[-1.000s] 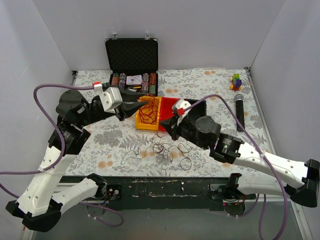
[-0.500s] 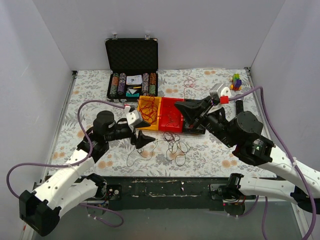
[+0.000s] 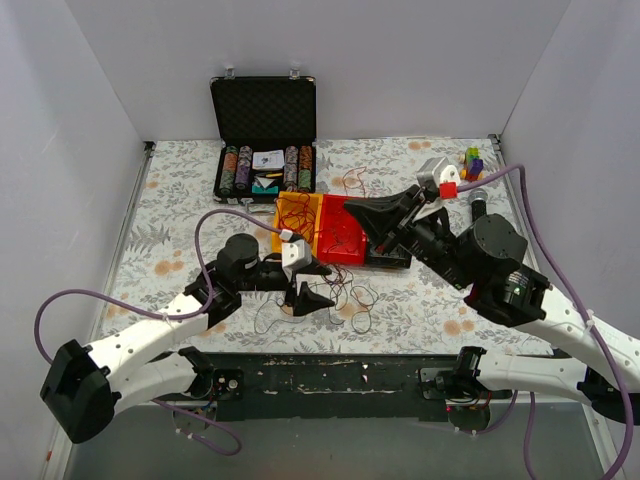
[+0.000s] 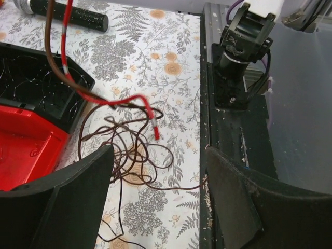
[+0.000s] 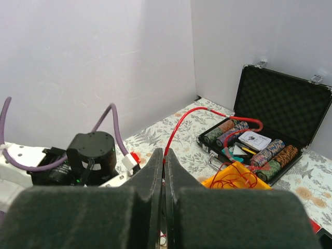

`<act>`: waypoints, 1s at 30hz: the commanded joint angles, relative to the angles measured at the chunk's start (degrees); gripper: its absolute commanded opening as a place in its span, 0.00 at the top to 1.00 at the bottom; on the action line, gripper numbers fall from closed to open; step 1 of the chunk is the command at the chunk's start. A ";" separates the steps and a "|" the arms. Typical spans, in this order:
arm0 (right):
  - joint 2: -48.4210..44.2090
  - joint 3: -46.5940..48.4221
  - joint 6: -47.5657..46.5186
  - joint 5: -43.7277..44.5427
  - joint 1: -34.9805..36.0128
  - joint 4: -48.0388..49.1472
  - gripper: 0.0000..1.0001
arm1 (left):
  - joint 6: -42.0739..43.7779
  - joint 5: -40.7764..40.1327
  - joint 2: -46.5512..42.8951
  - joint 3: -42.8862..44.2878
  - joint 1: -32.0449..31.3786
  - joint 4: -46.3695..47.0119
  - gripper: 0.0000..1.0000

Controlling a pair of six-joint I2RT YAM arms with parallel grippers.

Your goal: Untangle the cables

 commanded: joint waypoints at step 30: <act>-2.13 19.92 -5.43 4.40 0.18 -5.67 0.99 | 16.21 -7.69 -4.14 -15.09 -0.45 8.21 1.00</act>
